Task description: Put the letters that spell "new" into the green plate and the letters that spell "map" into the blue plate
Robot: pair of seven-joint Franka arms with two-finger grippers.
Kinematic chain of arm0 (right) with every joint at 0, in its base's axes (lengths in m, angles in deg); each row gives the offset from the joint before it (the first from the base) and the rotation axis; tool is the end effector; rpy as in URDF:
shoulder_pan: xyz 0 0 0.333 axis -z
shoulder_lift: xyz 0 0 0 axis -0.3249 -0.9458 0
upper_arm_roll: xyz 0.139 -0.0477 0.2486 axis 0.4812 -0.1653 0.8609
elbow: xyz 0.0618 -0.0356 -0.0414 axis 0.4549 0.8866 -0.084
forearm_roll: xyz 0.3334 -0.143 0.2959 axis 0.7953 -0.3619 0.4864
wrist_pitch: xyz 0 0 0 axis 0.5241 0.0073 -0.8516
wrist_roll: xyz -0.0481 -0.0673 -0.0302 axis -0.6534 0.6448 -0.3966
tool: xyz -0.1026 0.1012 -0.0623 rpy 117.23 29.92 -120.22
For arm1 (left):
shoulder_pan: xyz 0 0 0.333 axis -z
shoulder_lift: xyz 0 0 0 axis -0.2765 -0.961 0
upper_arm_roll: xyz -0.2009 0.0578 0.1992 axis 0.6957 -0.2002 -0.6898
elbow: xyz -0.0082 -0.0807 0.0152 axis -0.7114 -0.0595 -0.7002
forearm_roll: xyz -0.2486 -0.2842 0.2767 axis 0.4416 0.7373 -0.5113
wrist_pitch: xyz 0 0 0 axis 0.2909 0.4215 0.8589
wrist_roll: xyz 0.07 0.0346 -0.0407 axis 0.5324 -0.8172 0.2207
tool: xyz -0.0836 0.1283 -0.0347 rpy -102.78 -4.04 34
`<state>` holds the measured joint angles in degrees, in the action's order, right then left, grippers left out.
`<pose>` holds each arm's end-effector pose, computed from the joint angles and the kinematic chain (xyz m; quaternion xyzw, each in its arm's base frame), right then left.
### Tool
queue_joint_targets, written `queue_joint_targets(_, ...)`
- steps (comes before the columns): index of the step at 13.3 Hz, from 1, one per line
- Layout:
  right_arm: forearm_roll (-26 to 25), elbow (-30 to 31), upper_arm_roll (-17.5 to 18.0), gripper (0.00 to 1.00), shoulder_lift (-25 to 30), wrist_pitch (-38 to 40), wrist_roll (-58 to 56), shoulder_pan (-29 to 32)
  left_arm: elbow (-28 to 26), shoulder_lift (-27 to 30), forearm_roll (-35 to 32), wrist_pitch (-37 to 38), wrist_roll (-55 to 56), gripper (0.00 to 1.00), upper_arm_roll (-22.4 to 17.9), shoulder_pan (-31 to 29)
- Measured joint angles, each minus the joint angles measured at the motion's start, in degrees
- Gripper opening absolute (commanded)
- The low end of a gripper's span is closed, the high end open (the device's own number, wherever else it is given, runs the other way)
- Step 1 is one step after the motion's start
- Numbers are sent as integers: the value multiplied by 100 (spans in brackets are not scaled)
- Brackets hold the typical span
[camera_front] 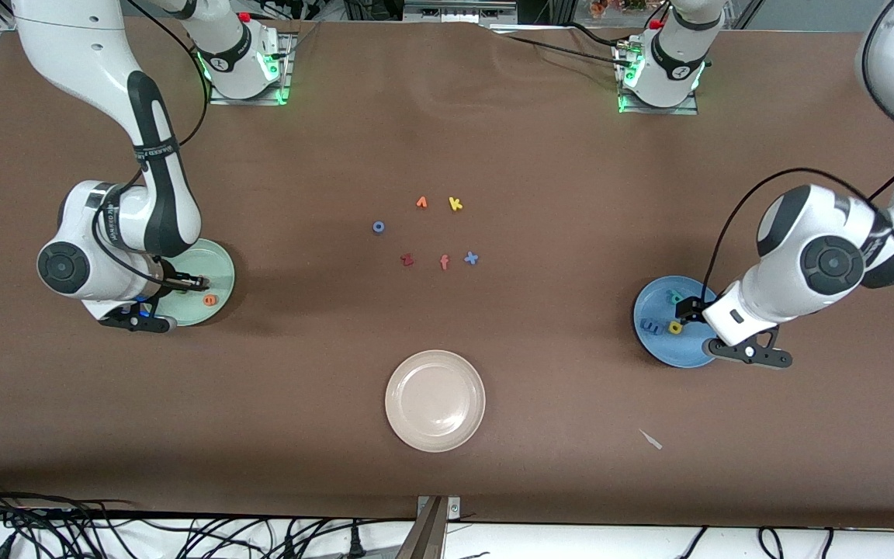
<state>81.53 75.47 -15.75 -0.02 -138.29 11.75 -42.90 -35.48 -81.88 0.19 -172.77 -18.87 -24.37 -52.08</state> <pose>0.6437 -0.0110 0.1153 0.9902 -0.0563 -0.1210 0.0414 0.7081 -0.0887 0.2412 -0.9946 0.0940 0.0251 0.0368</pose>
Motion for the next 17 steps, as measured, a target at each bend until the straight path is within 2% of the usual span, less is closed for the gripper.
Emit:
queue_joint_targets(1, 4, -211, 7, 100, 22, 343, 4, -26, 315, 113, 114, 449, 4, 100, 163, 46)
queue_joint_targets(3, 22, -740, 28, 100, 68, 1059, 98, -90, 875, 378, 492, 917, 8, 100, 211, 346)
queue_joint_targets(4, 27, -900, 37, 100, 93, 1234, 164, -146, 1058, 503, 728, 1025, 15, 100, 110, 537)
queue_joint_targets(5, 29, -1012, 46, 100, 112, 1351, 231, -227, 1205, 673, 1017, 1080, 22, 100, -177, 825)
queue_joint_targets(8, 29, -1285, 54, 100, 120, 1876, 423, -468, 1372, 1420, 2402, 1129, 11, 100, -1894, 1943)
queue_joint_targets(10, 27, -1622, 54, 100, 126, 2422, 636, -519, 1338, 1946, 2780, 1232, -256, 100, -3030, 2644)
queue_joint_targets(11, 27, -1760, 52, 100, 134, 2574, 664, -520, 1247, 2197, 2818, 1290, -415, 100, -3427, 2932)
queue_joint_targets(13, 16, -1875, 70, 100, 203, 2657, 664, -492, 788, 2722, 2823, 1328, -542, 100, -3790, 3217)
queue_joint_targets(14, -39, -1883, 227, 100, 305, 2656, 666, -369, 500, 2949, 2823, 1329, -562, 100, -3846, 3280)
queue_joint_targets(16, -427, -1800, 1106, 100, 664, 2509, 712, 380, 115, 3255, 2829, 1361, -575, 100, -3890, 3365)
queue_joint_targets(17, -560, -1641, 1438, 100, 904, 2300, 712, 711, 86, 3317, 2872, 1465, -584, 100, -3890, 3376)
